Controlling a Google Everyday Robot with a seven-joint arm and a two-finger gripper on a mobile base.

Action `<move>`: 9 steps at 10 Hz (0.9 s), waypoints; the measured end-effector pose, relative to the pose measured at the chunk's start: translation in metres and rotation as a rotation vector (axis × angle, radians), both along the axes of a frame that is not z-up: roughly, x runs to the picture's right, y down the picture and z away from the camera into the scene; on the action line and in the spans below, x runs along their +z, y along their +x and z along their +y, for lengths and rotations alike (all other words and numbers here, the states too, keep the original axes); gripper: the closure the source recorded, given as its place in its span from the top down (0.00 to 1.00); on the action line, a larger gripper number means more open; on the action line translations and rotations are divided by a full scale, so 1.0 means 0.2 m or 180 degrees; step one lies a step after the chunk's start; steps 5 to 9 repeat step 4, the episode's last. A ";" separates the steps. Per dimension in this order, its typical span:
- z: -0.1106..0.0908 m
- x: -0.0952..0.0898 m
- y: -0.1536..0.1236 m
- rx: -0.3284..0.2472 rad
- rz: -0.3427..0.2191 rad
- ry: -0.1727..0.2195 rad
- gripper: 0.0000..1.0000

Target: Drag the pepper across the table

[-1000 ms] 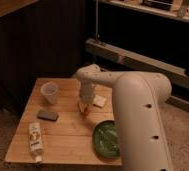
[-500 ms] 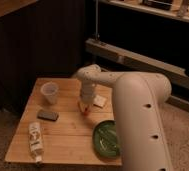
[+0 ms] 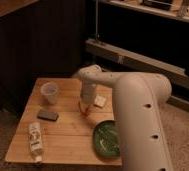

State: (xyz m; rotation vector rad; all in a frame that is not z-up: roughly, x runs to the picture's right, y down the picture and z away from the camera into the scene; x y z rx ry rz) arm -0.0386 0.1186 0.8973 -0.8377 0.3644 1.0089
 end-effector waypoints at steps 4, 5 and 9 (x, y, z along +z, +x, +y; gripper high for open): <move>0.00 0.01 0.01 -0.0013 0.0003 -0.0009 0.03; 0.00 0.01 0.01 -0.0013 0.0003 -0.0009 0.03; 0.00 0.01 0.01 -0.0013 0.0003 -0.0009 0.03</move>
